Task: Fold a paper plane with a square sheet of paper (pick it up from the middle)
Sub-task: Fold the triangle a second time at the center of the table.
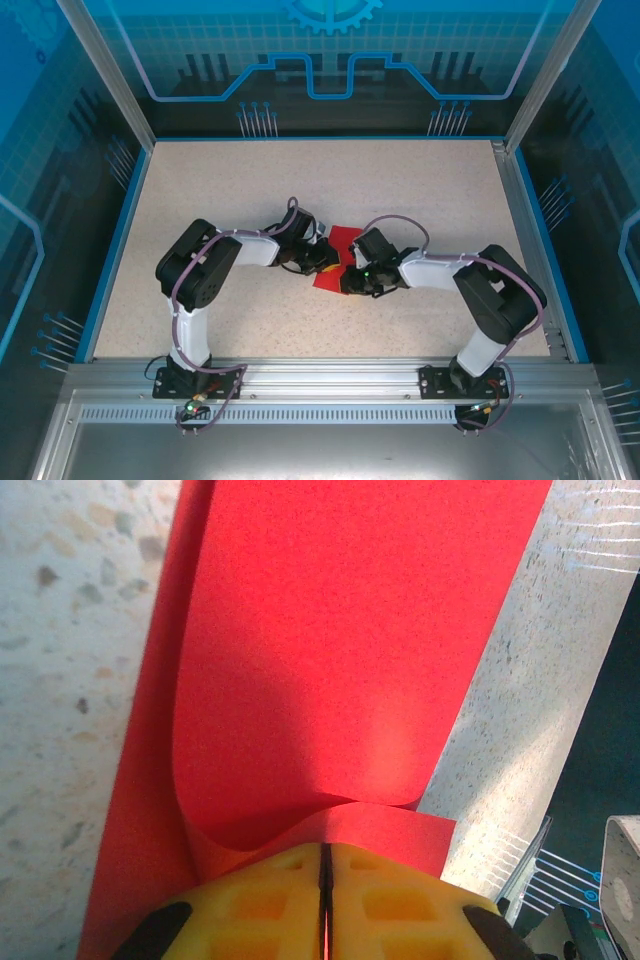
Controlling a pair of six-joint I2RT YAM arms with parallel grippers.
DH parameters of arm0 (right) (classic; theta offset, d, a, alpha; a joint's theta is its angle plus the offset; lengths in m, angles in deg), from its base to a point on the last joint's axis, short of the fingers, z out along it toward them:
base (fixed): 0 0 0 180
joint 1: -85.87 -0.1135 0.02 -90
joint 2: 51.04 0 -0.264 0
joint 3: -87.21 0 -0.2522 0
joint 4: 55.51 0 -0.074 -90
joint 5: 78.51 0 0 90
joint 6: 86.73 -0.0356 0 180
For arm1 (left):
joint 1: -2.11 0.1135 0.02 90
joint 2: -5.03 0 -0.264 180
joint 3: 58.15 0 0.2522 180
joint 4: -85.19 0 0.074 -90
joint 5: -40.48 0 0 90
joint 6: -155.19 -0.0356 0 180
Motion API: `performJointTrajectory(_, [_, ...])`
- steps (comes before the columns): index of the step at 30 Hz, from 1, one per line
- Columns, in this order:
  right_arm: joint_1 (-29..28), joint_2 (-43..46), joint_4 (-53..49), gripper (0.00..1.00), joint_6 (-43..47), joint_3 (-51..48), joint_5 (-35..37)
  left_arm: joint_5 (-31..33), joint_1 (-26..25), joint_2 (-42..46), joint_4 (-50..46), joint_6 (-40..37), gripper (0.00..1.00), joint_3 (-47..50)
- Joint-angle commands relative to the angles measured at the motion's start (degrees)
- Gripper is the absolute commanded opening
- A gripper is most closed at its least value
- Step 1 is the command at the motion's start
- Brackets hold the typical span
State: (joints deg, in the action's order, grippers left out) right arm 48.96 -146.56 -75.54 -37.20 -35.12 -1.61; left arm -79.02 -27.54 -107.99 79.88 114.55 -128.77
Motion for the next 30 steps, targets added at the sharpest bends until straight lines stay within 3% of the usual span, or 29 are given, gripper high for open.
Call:
performJointTrajectory(1, [0.2,0.9,-6.7,0.15,0.6,-3.2,2.1,3.3,0.8,-3.7,-6.2,-1.4,0.11,1.8])
performJointTrajectory(14, [0.3,6.3,-10.3,0.15,1.7,-3.3,2.6,2.8,1.2,-3.4,-5.7,-1.5,0.11,1.9])
performJointTrajectory(19, [0.0,9.0,-5.8,0.15,-0.1,-0.8,-0.9,2.6,1.3,-3.4,-5.6,-1.4,0.11,1.9])
performJointTrajectory(26, [-1.5,0.5,-1.2,0.12,-2.1,5.0,-3.8,2.6,1.3,-3.4,-5.6,-1.3,0.11,2.0])
performJointTrajectory(30, [-1.4,-3.6,-2.4,0.11,-1.9,5.8,-2.0,2.5,1.2,-3.4,-5.7,-1.3,0.11,1.9])
